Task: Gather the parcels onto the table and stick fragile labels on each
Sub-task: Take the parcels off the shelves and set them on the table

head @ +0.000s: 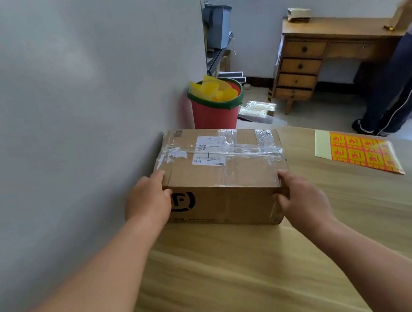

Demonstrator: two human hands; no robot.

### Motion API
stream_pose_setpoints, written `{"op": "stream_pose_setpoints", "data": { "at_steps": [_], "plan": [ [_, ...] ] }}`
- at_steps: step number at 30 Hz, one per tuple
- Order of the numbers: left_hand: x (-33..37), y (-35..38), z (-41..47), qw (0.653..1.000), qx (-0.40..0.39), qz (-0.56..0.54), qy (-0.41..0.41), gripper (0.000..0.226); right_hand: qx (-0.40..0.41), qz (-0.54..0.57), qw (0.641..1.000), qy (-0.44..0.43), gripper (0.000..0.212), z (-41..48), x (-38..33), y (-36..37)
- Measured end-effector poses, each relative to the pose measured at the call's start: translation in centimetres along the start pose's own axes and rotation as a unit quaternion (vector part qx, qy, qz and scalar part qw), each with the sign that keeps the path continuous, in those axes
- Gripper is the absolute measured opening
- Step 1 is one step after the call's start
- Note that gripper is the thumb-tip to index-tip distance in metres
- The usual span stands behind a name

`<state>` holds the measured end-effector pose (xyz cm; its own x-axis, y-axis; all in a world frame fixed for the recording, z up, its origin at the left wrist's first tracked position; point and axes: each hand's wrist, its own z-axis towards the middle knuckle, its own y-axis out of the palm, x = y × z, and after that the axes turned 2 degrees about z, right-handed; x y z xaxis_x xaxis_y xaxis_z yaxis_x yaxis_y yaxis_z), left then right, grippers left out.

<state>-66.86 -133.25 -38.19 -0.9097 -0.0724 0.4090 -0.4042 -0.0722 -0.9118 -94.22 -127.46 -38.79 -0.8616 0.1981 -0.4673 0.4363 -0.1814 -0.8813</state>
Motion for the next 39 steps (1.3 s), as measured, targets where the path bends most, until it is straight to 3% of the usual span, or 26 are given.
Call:
{"op": "stream_pose_setpoints", "data": {
  "at_steps": [6, 9, 13, 23, 30, 39],
  "plan": [
    [-0.4, -0.5, 1.2, 0.998, -0.058, 0.019, 0.008, 0.059, -0.001, 0.015, 1.000, 0.013, 0.058, 1.2, 0.2, 0.5],
    [-0.8, -1.5, -0.6, 0.998, -0.036, 0.050, 0.034, 0.073, -0.012, -0.028, 0.999, 0.014, 0.074, 0.0, -0.5, 0.1],
    [-1.6, -3.3, -4.3, 0.993, -0.005, 0.094, 0.066, 0.080, -0.003, -0.082, 0.995, -0.057, 0.074, -2.3, -2.7, -0.9],
    [-4.0, -12.6, -18.6, 0.972, 0.033, 0.210, 0.104, 0.078, -0.076, -0.102, 0.965, -0.231, 0.073, -12.3, -10.6, -3.1],
    [-8.1, -20.9, -32.9, 0.966, 0.063, 0.250, 0.030, 0.080, -0.100, -0.061, 0.923, -0.368, 0.071, -23.5, -18.4, -5.8],
    [-12.6, -30.4, -60.9, 0.940, 0.106, 0.297, -0.132, 0.080, -0.109, -0.028, 0.830, -0.546, 0.073, -46.2, -24.9, -11.3]
  ]
}}
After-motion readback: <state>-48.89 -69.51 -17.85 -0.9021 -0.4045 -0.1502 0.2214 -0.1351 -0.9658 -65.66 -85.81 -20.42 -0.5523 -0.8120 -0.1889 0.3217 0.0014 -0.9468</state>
